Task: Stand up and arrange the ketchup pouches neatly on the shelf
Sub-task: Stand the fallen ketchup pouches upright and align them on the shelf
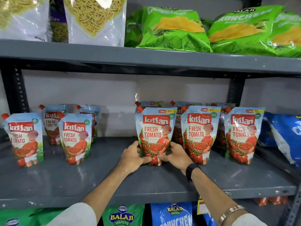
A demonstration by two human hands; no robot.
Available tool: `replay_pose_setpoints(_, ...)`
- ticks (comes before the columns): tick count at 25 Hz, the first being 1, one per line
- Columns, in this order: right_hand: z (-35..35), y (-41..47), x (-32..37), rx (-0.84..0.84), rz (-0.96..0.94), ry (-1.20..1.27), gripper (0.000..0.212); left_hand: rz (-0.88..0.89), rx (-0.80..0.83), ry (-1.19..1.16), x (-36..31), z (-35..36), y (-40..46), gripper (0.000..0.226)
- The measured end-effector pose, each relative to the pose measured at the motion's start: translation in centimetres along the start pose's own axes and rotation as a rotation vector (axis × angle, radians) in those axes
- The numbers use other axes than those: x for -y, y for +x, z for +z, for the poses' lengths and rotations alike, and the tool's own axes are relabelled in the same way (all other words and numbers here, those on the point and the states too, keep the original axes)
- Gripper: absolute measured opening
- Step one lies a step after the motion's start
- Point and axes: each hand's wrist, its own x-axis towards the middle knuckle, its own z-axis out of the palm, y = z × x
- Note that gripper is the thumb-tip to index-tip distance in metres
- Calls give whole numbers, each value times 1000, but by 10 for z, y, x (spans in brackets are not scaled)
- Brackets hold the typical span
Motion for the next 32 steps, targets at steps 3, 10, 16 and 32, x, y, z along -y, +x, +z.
replay_pose_setpoints(3, 0, -7, -2, -37, 31, 21, 49, -2, 15, 9, 2, -9, -6, 71)
replay_pose_setpoints(10, 56, -37, 22, -494, -268, -106, 52, -1, -175, 59, 41, -85, -36, 18)
replay_pose_setpoints(16, 208, -20, 68, -108, -181, -85, 19, -32, -423, 126, 112, -200, -61, 26)
replay_pose_setpoints(32, 297, 12, 102, -139, 11, 85, 34, -36, -128, -1, 151, -243, -23, 50)
